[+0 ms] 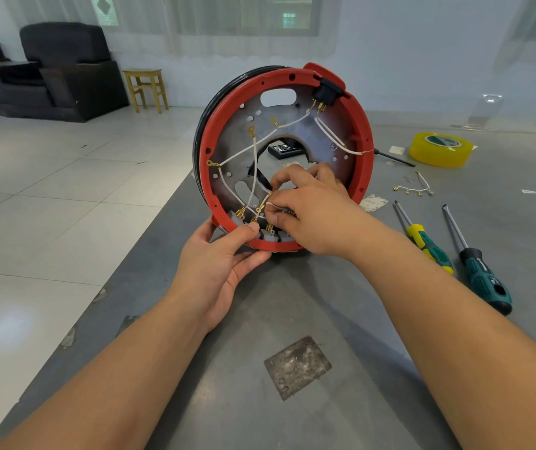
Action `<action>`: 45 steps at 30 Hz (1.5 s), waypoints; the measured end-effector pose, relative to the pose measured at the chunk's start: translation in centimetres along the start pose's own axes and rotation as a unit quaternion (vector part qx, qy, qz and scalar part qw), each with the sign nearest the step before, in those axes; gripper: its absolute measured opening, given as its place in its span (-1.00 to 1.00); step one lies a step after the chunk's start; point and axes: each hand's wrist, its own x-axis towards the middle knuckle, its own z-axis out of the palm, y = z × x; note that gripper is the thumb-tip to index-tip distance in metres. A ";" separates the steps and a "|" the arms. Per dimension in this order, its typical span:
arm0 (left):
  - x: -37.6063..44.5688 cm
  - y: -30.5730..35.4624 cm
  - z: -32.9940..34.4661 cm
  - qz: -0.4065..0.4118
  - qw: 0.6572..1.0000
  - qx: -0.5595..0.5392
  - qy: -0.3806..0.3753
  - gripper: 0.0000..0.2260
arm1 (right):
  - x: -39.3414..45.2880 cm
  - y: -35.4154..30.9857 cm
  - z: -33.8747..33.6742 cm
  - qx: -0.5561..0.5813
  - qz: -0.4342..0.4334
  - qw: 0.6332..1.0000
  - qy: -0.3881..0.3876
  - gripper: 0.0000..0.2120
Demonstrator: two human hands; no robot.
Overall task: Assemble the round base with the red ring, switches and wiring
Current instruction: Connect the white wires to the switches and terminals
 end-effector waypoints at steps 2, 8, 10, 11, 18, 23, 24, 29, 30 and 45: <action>0.0 0.0 0.0 0.002 1.000 -0.002 0.000 -0.50 | 0.0 0.0 0.0 -0.002 -0.001 1.000 -0.001 -0.87; 0.0 -0.1 0.0 0.004 1.000 0.005 0.003 -0.54 | -0.1 -0.2 -0.1 -0.026 -0.008 1.000 0.006 -0.85; 0.0 -0.1 0.1 0.007 1.000 0.008 0.001 -0.56 | -0.1 -0.2 -0.2 -0.033 -0.010 0.999 0.003 -0.85; -0.1 -0.1 0.1 0.007 1.000 0.008 0.000 -0.56 | -0.1 -0.2 -0.2 -0.037 -0.011 0.999 0.001 -0.86; 0.1 -0.1 0.0 0.001 1.000 0.011 -0.002 -0.58 | -0.1 -0.1 -0.2 -0.039 -0.010 0.999 0.006 -0.84; 0.2 0.0 -0.1 0.001 1.000 0.020 0.003 -0.61 | 0.1 0.2 -0.4 -0.016 -0.016 1.000 0.009 -0.79; 0.2 0.0 -0.1 0.003 1.000 0.023 0.006 -0.62 | 0.1 0.4 -0.5 0.004 -0.021 1.000 0.015 -0.80; 0.1 0.1 -0.1 0.000 1.000 0.028 0.001 -0.60 | -0.1 1.0 -1.9 0.083 -0.001 0.995 0.046 -0.88; 0.1 0.1 -0.1 0.001 1.000 0.030 0.000 -0.60 | -0.2 1.1 -2.1 0.079 0.003 0.996 0.045 -0.87; -0.4 0.8 0.2 0.006 0.999 0.020 0.036 -0.68 | -0.4 -1.1 -2.0 -0.049 -0.003 0.994 0.094 -0.88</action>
